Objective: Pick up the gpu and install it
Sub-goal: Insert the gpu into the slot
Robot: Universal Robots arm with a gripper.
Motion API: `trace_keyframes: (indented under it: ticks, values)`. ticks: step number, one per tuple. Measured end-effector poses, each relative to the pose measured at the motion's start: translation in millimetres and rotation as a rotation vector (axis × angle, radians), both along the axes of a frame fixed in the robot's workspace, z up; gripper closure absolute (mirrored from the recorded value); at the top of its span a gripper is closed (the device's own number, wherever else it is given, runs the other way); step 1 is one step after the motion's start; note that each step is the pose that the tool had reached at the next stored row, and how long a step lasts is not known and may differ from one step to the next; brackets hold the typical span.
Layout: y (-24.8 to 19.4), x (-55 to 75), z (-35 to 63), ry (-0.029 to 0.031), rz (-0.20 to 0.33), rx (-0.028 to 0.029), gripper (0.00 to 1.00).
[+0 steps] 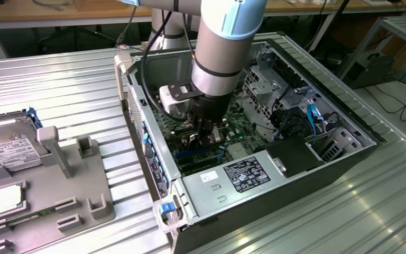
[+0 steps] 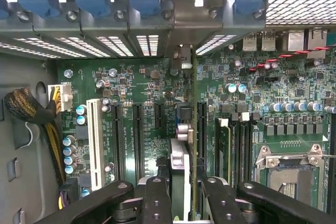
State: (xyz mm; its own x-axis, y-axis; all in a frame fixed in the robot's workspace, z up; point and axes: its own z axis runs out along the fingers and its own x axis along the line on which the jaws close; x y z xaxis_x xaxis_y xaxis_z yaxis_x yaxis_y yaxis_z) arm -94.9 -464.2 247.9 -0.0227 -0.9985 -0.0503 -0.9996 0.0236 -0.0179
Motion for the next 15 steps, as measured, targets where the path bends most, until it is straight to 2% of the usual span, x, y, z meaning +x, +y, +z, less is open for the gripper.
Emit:
trace_keyframes:
  ticks: [6, 8, 11, 13, 15]
  values:
    - [0.1, -0.9, -0.8, 0.001, 0.0, 0.0017, 0.72]
    - [0.0, -0.8, -0.7, 0.007, 0.0, 0.002, 0.72]
    - [0.1, -0.6, -1.7, 0.0253, 0.0, 0.0037, 0.72]
    - [0.1, -0.8, -1.8, 0.0293, 0.0, 0.0033, 0.72]
    - [0.1, -0.8, -1.9, 0.0294, 0.0, 0.0035, 0.72]
